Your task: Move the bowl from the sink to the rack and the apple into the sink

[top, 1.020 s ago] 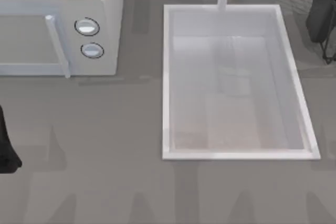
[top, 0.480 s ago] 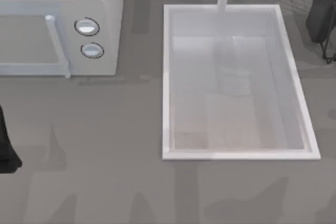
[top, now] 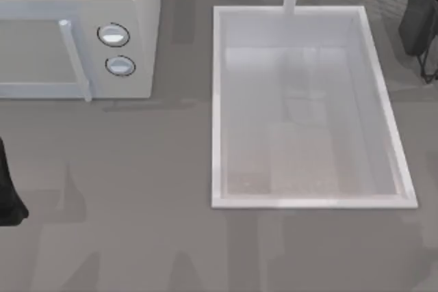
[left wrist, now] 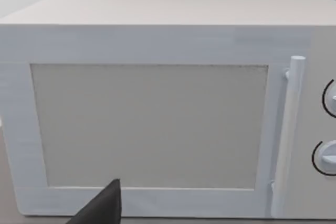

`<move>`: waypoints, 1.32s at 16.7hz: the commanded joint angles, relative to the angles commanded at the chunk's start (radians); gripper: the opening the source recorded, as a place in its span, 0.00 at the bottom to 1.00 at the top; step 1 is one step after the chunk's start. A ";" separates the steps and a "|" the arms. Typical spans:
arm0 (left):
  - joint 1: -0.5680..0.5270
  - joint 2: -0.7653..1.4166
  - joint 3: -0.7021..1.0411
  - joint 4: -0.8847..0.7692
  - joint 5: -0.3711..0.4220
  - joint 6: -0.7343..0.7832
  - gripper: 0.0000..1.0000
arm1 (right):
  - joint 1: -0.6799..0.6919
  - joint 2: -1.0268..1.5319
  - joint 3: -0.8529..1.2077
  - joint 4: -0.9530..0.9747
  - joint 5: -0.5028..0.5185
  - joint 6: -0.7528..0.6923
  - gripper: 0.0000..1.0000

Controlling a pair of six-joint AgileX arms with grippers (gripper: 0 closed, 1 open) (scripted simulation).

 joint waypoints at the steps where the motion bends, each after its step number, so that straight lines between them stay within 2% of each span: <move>1: 0.000 0.000 0.000 0.000 0.000 0.000 1.00 | -0.009 0.059 0.039 -0.039 0.002 -0.009 1.00; 6: 0.000 0.000 0.000 0.000 0.000 0.000 1.00 | -0.038 0.242 0.166 -0.161 0.001 -0.037 1.00; 13: 0.000 0.000 0.000 0.000 0.000 0.000 1.00 | -0.036 0.255 0.175 -0.165 0.000 -0.039 1.00; 22: 0.000 0.000 0.000 0.000 0.000 0.000 1.00 | -0.038 0.394 0.012 0.131 0.000 -0.035 1.00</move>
